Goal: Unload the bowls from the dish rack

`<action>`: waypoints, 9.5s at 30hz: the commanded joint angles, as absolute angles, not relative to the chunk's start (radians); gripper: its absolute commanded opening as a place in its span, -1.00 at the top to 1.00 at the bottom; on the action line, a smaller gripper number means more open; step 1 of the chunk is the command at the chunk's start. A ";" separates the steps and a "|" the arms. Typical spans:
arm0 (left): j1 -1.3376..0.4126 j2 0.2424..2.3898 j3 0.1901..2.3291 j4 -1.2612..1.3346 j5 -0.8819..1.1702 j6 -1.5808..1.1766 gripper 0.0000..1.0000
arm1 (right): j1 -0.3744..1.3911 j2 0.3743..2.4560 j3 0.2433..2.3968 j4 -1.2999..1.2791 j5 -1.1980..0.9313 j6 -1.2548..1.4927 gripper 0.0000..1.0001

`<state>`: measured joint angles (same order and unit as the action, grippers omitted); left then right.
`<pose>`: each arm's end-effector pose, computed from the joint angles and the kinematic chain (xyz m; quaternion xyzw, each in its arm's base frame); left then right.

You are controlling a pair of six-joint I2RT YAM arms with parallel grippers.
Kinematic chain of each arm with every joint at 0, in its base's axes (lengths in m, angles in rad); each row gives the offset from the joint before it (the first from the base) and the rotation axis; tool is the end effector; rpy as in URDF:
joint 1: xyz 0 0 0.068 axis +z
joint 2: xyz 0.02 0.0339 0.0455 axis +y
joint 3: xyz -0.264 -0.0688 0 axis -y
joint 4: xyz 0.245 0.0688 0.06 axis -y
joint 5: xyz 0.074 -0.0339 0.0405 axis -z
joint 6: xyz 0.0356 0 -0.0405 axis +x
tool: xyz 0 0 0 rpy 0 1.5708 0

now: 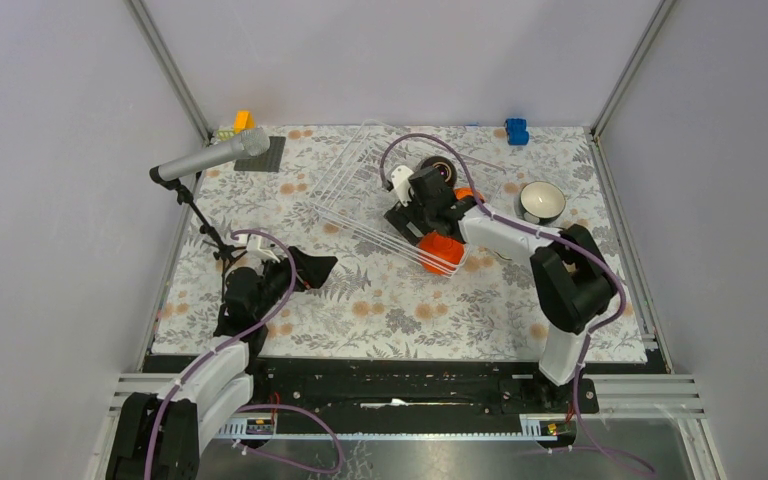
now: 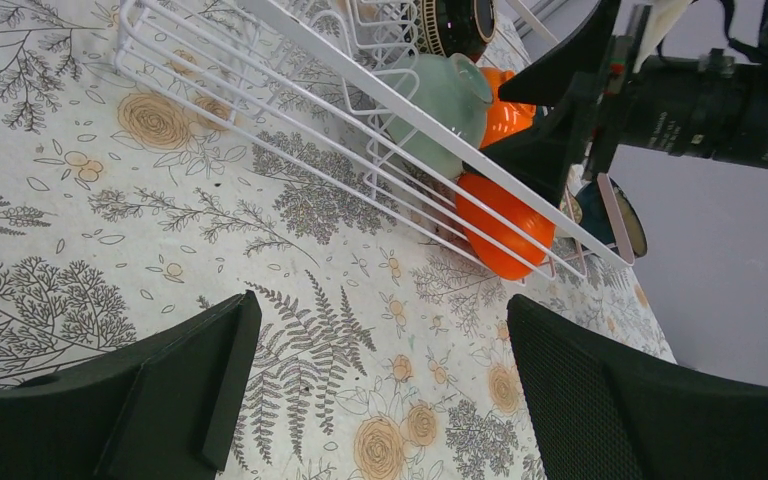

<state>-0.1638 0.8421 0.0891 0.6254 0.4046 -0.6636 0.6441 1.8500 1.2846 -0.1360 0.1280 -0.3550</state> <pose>0.1653 -0.0415 0.1731 -0.0533 0.7454 -0.3983 0.5319 0.3348 0.2457 0.2161 -0.4099 0.8074 0.0031 0.4242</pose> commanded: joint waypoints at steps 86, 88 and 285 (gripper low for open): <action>-0.465 0.996 0.403 0.465 0.107 -0.856 -0.97 | 0.406 1.938 1.453 -0.373 -0.128 0.227 0.16; -0.465 0.947 0.385 0.420 0.058 -0.855 -0.97 | 0.453 1.971 1.488 -0.371 -0.126 0.244 0.16; -0.467 1.529 0.927 -0.128 -0.062 -1.215 -0.97 | 0.540 1.988 1.316 -0.017 -0.201 0.675 0.93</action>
